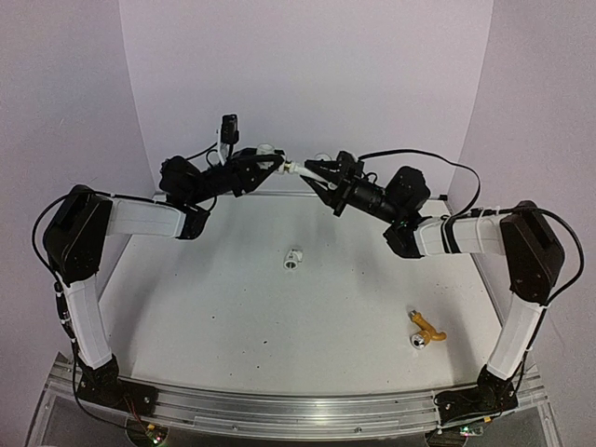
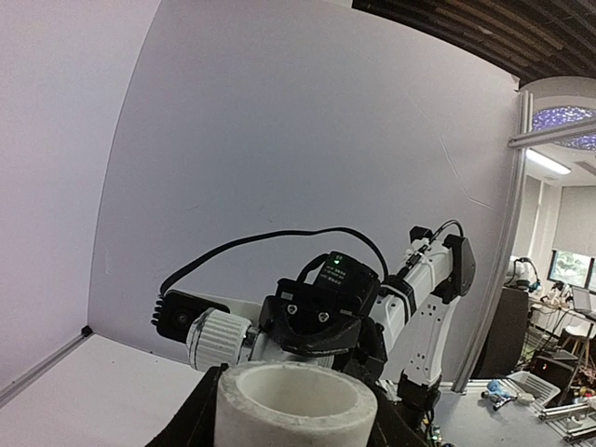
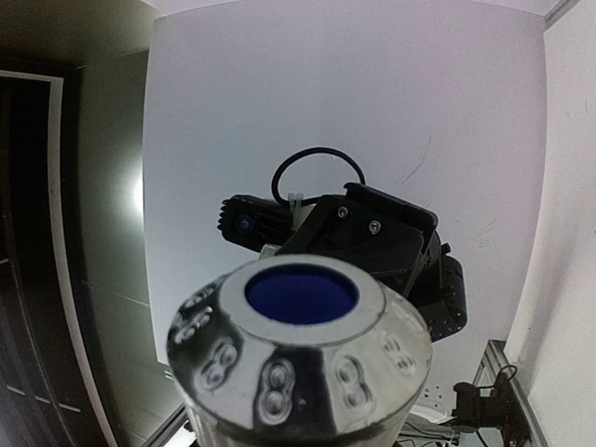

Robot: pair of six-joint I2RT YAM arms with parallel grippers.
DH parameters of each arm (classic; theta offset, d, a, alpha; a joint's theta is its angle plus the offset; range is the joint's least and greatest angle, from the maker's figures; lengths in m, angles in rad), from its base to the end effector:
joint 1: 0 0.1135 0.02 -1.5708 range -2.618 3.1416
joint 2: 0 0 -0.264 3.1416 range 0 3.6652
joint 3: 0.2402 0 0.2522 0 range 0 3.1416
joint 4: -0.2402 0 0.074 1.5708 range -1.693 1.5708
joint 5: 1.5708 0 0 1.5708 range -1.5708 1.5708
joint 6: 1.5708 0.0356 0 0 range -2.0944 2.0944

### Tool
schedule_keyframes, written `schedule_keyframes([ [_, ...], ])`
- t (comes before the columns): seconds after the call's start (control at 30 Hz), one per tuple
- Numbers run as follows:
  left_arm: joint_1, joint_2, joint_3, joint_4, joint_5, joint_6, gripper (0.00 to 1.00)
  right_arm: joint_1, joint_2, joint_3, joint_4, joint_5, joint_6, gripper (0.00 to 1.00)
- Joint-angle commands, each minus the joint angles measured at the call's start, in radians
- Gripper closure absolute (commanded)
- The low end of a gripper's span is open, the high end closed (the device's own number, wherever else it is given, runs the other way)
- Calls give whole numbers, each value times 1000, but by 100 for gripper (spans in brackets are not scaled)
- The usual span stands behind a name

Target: Install the water faucets

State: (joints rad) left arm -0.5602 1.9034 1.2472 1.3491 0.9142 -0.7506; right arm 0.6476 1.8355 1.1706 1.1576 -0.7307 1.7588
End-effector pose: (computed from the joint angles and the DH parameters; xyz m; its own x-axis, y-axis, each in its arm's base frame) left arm 0.3328 -0.2420 0.3223 -0.1776 -0.3801 -0.9077 0.9838 -0.0902 -0.1548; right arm 0.3106 0.2647 0.3119 -0.9725 0.1817 -0.1454 -0.1990 -0.3250 0.9245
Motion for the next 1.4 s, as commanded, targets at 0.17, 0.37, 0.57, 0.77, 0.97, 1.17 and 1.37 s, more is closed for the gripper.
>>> schedule_keyframes([
  [0.17,-66,-55,-88,109,244,-128,100,54,33,39,160,13,98,96],
  [0.37,-47,-69,-110,110,309,-132,100,53,43,38,188,-18,131,100],
  [0.57,-27,-64,-111,104,252,-138,100,54,38,31,183,-39,97,92],
  [0.77,-26,-106,-170,-24,45,-33,100,47,17,34,147,-39,-17,99],
  [0.97,-22,-94,-46,-319,3,-601,100,-6,-100,13,-98,-135,-737,100],
  [1.17,-31,-157,-175,-321,12,-978,100,10,-179,65,-493,-175,-1478,100],
  [1.37,-72,-205,-230,-336,35,-1197,100,146,-219,132,-906,-1,-2229,100],
])
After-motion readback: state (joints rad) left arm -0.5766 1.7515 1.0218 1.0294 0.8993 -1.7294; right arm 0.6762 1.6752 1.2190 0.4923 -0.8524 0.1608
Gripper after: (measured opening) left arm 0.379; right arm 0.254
